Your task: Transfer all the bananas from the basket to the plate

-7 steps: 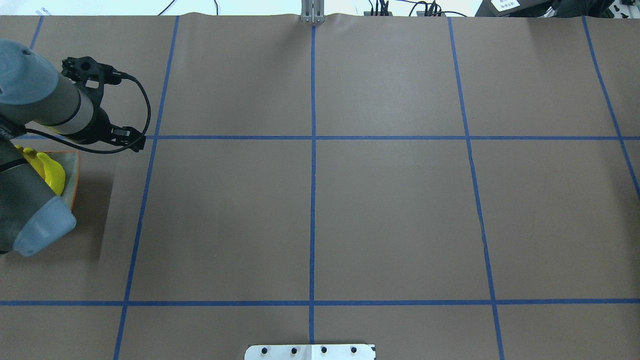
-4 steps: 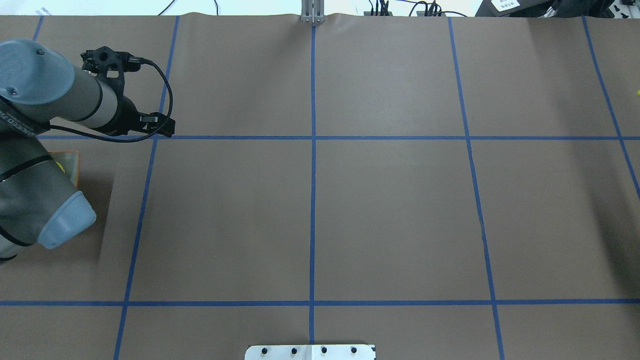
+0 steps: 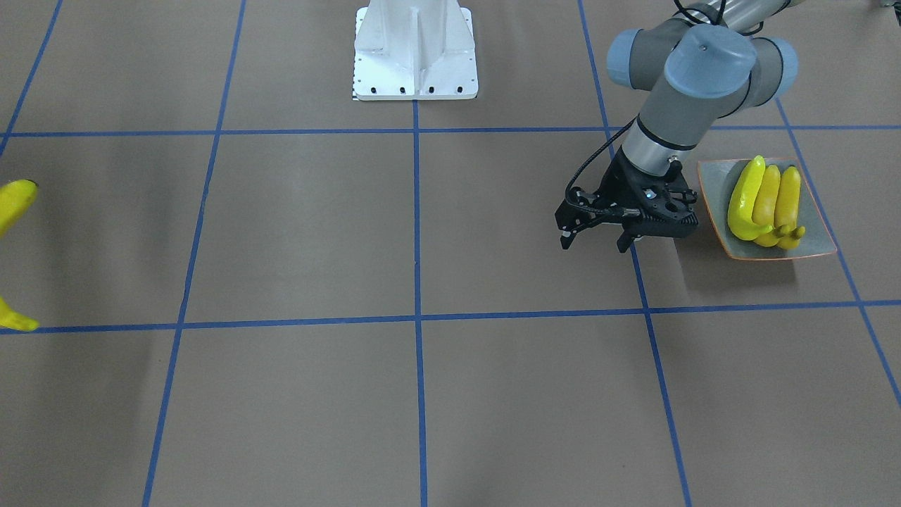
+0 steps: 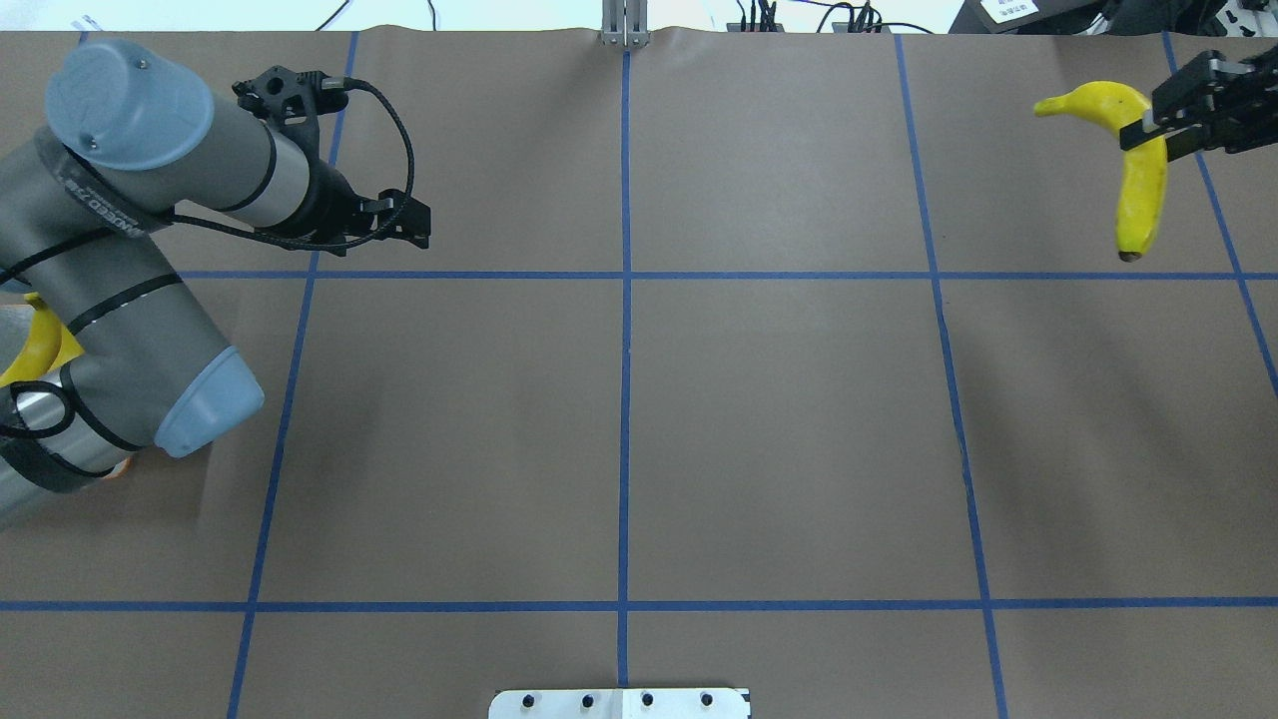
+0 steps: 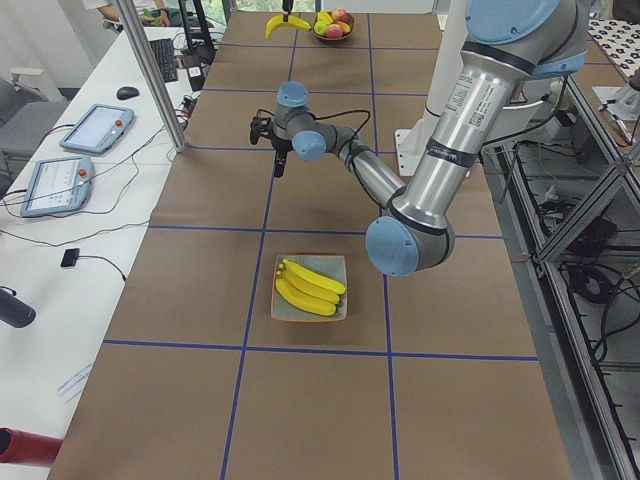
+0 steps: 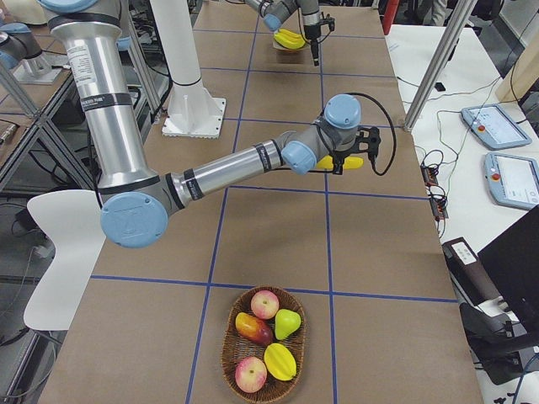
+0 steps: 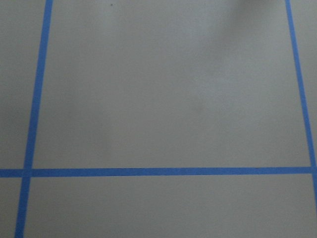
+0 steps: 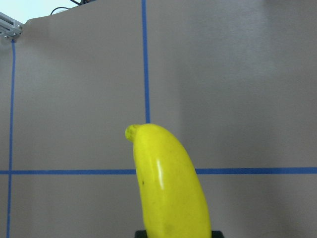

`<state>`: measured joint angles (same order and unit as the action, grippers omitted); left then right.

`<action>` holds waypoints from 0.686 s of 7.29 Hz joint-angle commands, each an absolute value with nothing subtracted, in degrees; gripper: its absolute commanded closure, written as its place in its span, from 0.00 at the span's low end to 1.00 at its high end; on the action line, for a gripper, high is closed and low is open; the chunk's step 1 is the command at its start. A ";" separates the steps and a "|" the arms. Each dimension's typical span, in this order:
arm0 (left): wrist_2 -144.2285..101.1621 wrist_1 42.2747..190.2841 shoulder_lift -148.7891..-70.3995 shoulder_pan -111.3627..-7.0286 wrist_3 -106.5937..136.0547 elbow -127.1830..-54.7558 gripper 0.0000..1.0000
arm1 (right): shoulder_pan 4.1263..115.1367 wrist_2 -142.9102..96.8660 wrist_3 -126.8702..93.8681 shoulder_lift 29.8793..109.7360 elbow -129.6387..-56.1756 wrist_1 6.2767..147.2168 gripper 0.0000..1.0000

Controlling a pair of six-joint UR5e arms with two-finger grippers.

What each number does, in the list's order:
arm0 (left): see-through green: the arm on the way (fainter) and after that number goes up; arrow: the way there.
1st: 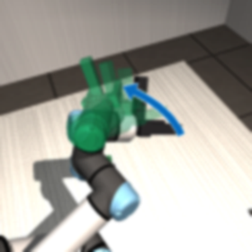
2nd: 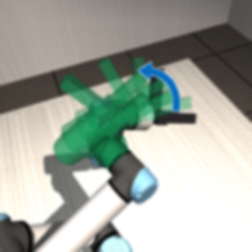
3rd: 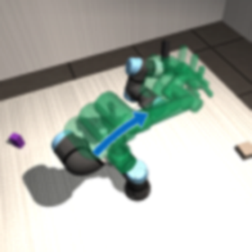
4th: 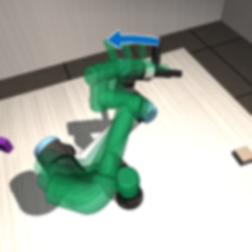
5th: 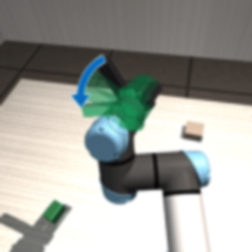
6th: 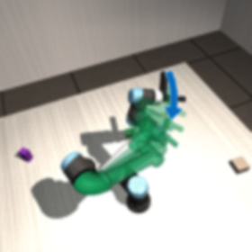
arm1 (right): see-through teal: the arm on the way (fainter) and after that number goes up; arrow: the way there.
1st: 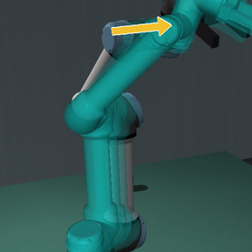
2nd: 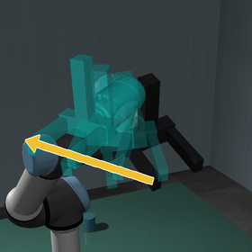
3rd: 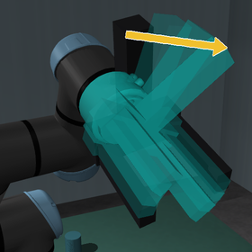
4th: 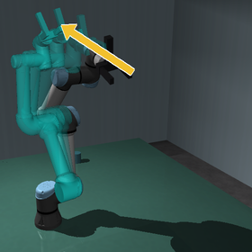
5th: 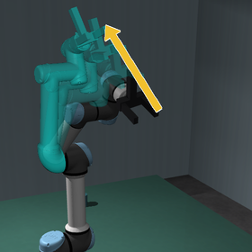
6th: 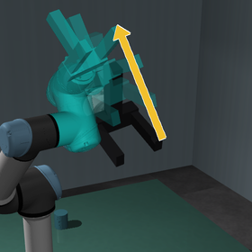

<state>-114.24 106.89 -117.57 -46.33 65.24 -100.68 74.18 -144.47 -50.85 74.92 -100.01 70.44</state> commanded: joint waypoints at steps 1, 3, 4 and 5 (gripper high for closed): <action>-114.35 110.19 -119.97 -44.57 71.61 -100.20 0.00 | 67.27 -136.98 -63.85 68.49 -102.12 69.97 1.00; -114.35 111.71 -121.54 -43.86 73.56 -99.76 0.00 | 61.12 -129.93 -75.43 68.64 -102.13 59.83 1.00; -114.43 111.71 -123.81 -42.55 75.13 -99.06 0.00 | 58.30 -128.16 -81.68 68.73 -102.13 54.89 1.00; -114.52 112.58 -125.23 -42.45 76.10 -99.05 0.00 | 54.44 -123.53 -86.61 68.47 -101.95 50.41 1.00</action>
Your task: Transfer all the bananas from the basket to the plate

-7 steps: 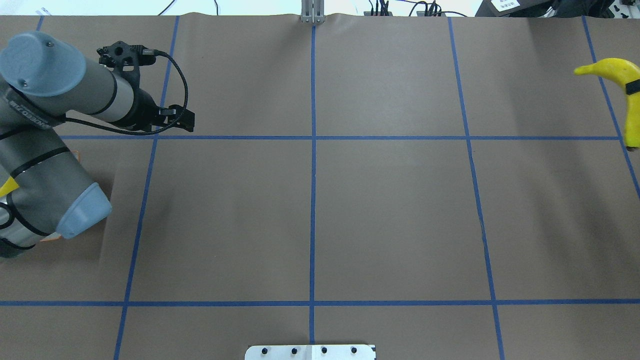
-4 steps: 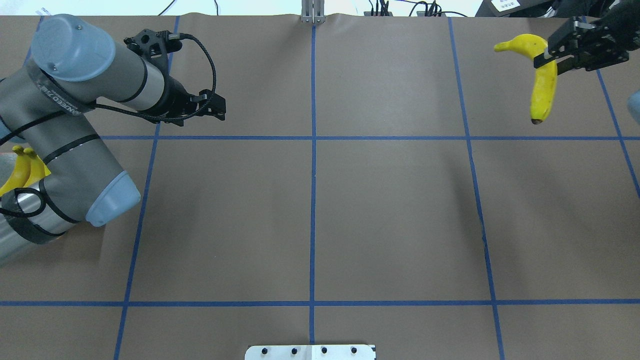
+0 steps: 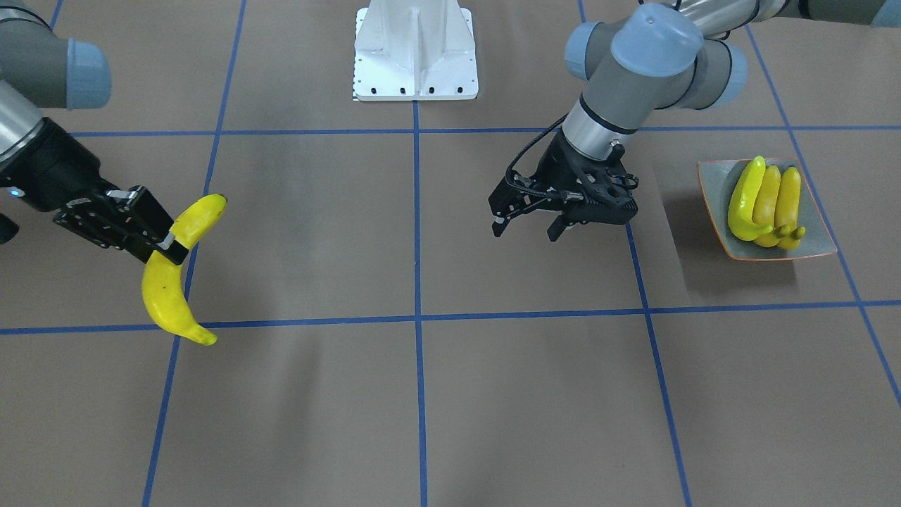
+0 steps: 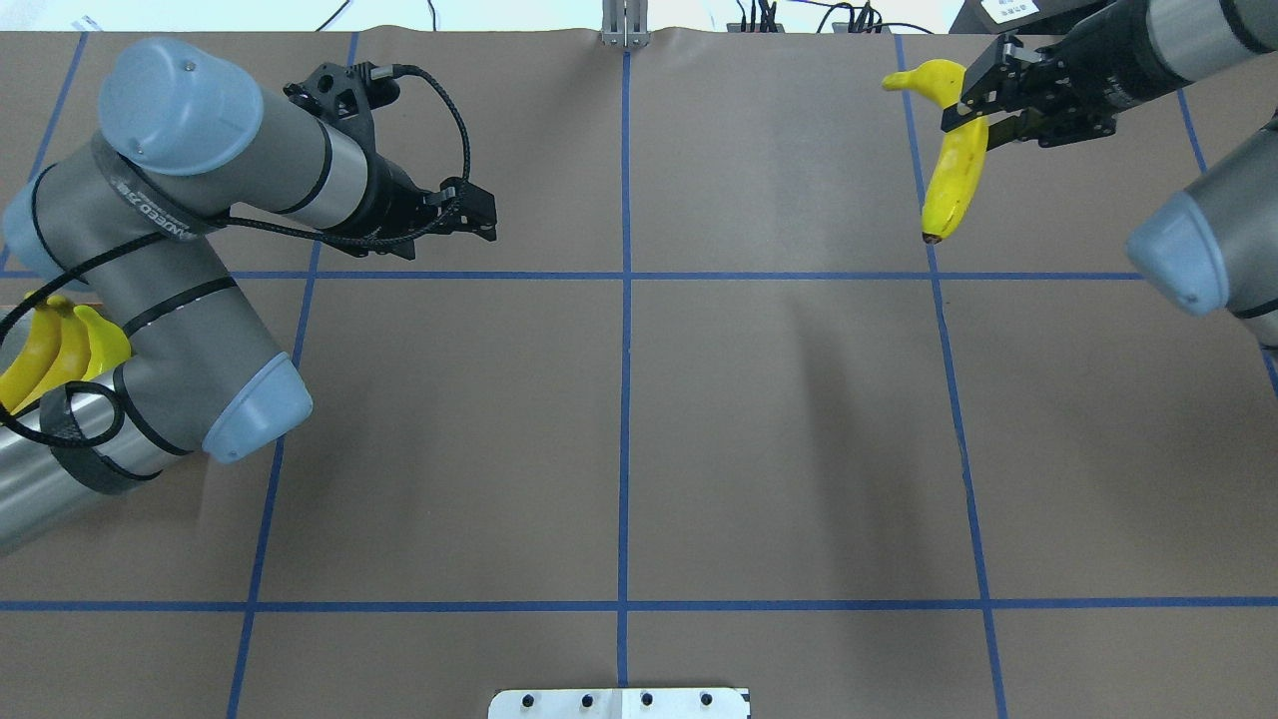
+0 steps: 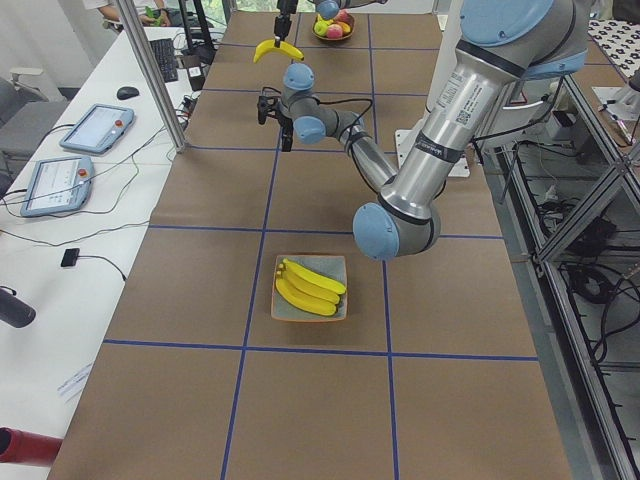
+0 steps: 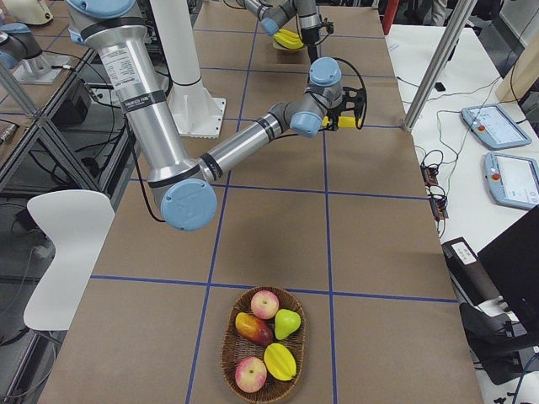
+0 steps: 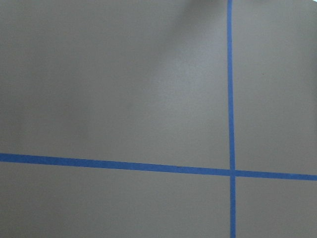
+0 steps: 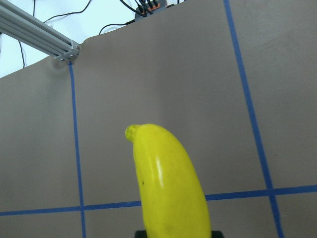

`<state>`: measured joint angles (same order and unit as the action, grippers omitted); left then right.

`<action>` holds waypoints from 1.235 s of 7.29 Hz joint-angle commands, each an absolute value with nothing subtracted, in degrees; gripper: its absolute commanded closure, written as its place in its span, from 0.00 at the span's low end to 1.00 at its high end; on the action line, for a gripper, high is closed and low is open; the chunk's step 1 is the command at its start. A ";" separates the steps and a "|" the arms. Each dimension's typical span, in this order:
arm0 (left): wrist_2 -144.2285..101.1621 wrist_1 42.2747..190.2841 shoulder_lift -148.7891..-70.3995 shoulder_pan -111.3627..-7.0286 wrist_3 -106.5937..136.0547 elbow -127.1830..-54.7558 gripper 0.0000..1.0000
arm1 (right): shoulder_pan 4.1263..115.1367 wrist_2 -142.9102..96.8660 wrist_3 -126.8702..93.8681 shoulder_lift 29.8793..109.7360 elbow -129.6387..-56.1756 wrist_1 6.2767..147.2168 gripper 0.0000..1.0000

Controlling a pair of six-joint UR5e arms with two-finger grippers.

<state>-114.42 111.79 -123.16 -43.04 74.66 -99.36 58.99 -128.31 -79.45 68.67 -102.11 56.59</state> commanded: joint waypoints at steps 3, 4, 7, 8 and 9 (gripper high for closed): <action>-114.61 120.56 -126.12 -40.52 78.13 -99.14 0.00 | 46.69 -118.04 -90.25 68.47 -100.99 40.02 1.00; -114.61 121.28 -127.43 -39.82 79.18 -99.14 0.00 | 44.93 -116.30 -92.00 68.38 -101.07 38.51 1.00; -114.43 121.38 -130.42 -35.87 77.53 -98.01 0.01 | 40.18 -113.73 -91.76 65.75 -100.90 41.82 1.00; -114.35 121.38 -130.69 -34.73 72.65 -97.39 0.00 | 39.64 -114.08 -91.58 64.35 -100.90 44.27 1.00; -114.35 121.38 -130.61 -34.37 71.21 -97.38 0.01 | 39.64 -114.34 -91.58 64.08 -100.99 44.91 1.00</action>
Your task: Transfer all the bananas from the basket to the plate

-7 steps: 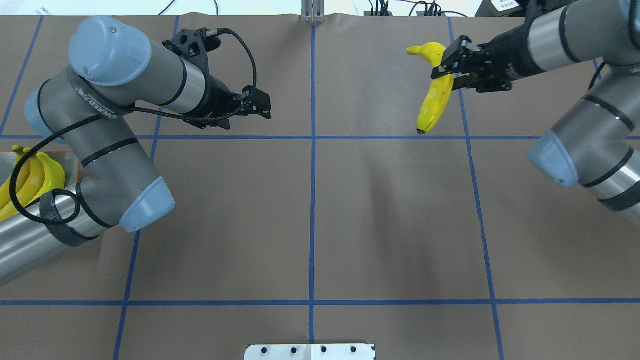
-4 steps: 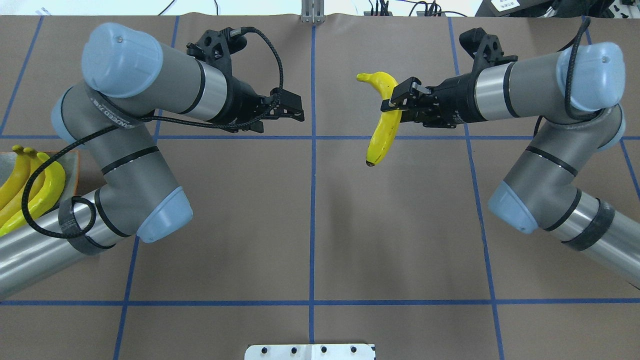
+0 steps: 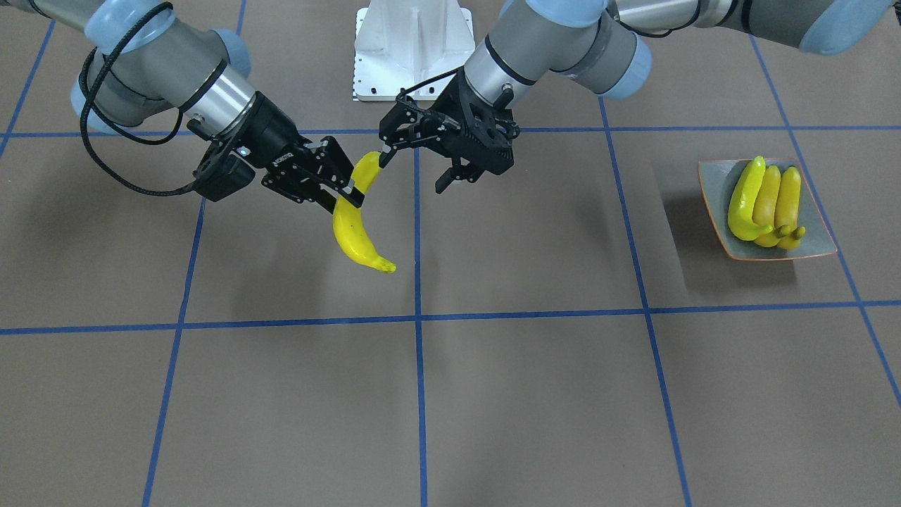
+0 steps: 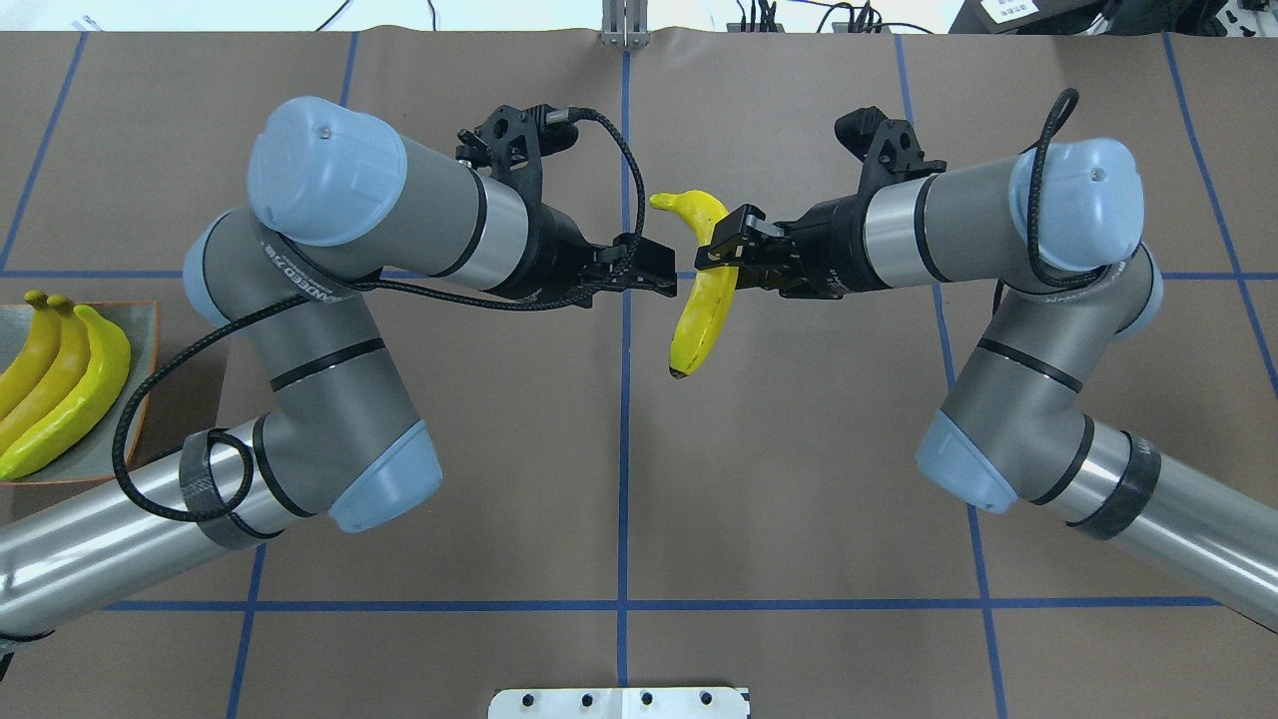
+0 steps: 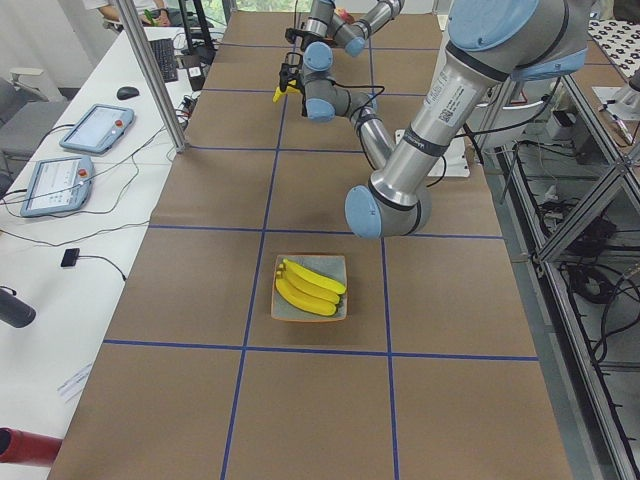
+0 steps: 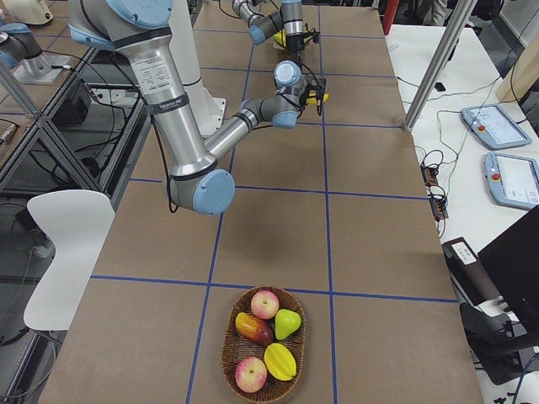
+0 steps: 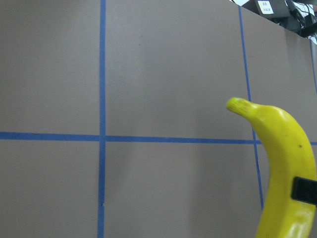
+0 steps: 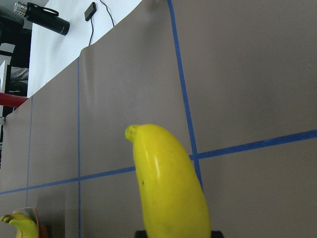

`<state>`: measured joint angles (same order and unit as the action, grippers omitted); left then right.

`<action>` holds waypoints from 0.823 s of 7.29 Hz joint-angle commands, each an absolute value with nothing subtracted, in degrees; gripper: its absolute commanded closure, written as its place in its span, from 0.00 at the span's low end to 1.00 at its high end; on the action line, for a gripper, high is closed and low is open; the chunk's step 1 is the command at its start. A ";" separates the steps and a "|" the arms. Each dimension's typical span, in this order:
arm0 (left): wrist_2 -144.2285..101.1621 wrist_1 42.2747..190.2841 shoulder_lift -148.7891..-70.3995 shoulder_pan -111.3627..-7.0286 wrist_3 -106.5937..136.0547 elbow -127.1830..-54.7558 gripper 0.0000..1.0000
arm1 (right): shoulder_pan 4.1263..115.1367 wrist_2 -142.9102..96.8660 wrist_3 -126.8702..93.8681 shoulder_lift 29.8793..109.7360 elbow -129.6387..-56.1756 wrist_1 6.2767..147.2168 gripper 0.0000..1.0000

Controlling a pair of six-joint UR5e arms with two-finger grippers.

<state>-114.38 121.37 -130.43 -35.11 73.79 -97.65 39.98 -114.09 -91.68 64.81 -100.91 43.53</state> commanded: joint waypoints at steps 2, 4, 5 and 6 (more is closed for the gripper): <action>-114.43 121.38 -130.69 -34.10 69.97 -97.65 0.01 | 39.64 -114.52 -90.53 64.16 -100.99 45.09 1.00; -114.43 121.46 -130.78 -33.84 68.64 -97.65 0.01 | 39.55 -114.61 -90.62 63.55 -101.07 45.09 1.00; -114.35 121.46 -130.87 -33.49 68.64 -97.73 0.01 | 39.29 -114.52 -90.62 62.85 -101.16 45.09 1.00; -114.35 121.46 -131.30 -33.31 68.64 -97.65 0.01 | 38.94 -114.52 -90.62 62.41 -101.08 45.09 1.00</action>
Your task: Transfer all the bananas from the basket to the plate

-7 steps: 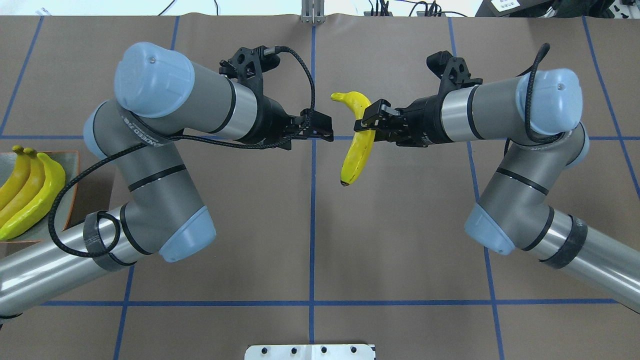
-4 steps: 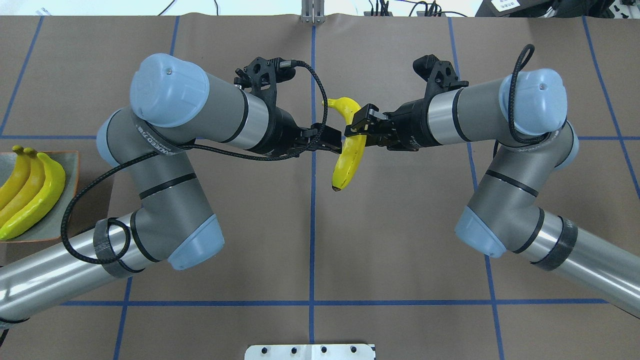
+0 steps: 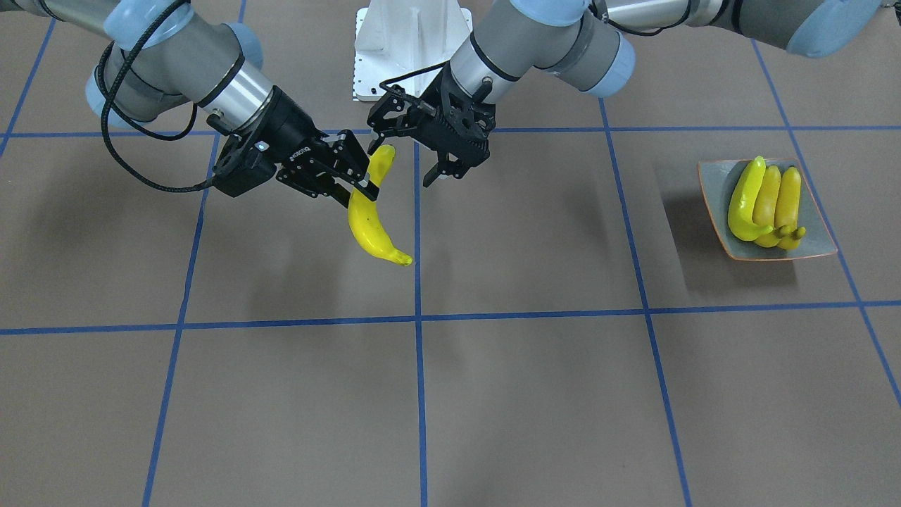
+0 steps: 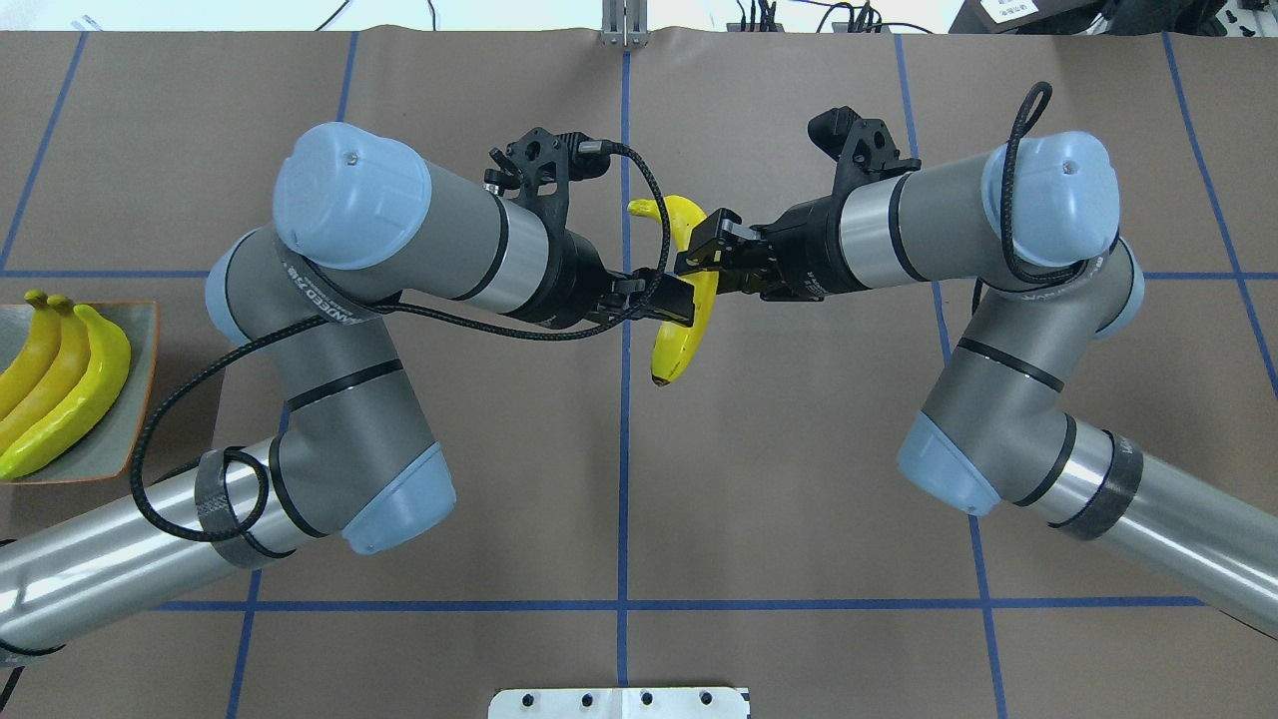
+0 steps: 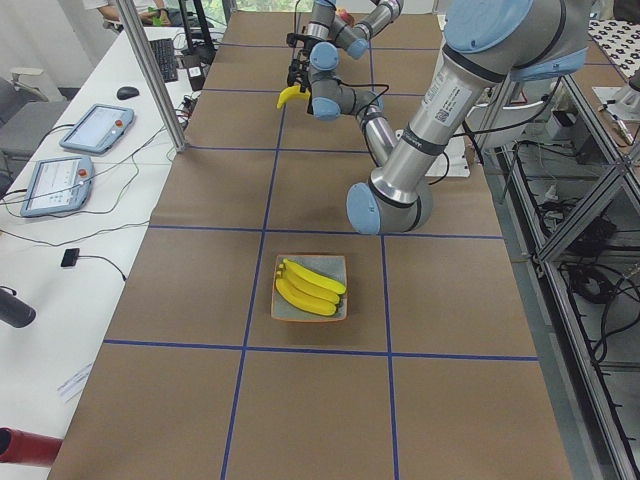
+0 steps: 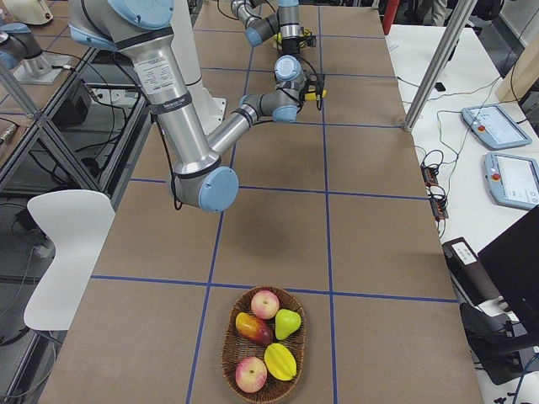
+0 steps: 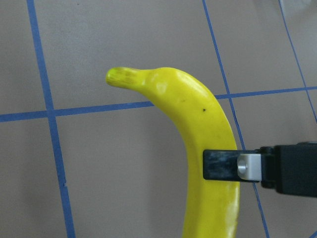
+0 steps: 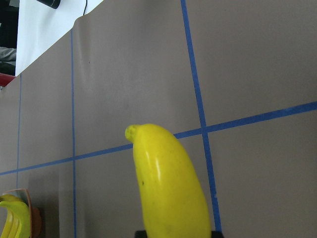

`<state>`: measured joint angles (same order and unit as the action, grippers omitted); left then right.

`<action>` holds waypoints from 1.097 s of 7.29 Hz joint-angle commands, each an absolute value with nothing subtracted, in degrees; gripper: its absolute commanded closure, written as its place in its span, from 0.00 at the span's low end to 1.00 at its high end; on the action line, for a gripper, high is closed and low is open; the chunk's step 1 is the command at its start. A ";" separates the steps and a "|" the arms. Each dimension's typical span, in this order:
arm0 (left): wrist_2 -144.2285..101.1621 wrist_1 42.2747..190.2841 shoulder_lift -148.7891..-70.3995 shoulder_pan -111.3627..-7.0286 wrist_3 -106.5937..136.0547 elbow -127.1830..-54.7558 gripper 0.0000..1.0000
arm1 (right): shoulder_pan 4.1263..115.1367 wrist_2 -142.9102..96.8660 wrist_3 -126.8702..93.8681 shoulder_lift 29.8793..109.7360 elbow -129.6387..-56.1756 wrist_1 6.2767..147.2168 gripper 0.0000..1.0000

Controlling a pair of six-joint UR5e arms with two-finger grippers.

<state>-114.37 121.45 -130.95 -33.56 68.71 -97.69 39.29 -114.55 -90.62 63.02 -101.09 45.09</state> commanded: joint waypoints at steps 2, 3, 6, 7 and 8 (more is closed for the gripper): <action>-114.17 121.46 -131.74 -32.61 68.64 -97.47 0.01 | 38.06 -114.61 -90.18 62.05 -100.99 45.09 1.00; -114.17 121.46 -131.75 -32.43 68.64 -97.21 0.01 | 37.97 -114.61 -89.91 62.05 -101.07 45.09 1.00; -113.91 121.46 -131.66 -32.34 68.64 -97.21 0.10 | 37.88 -114.70 -89.82 62.05 -101.34 45.09 1.00; -113.91 121.46 -131.57 -32.34 68.64 -97.12 0.16 | 37.88 -114.70 -89.82 62.05 -101.51 45.09 1.00; -113.91 121.46 -131.57 -32.34 68.64 -97.12 0.36 | 37.88 -114.96 -89.82 62.05 -101.51 45.09 1.00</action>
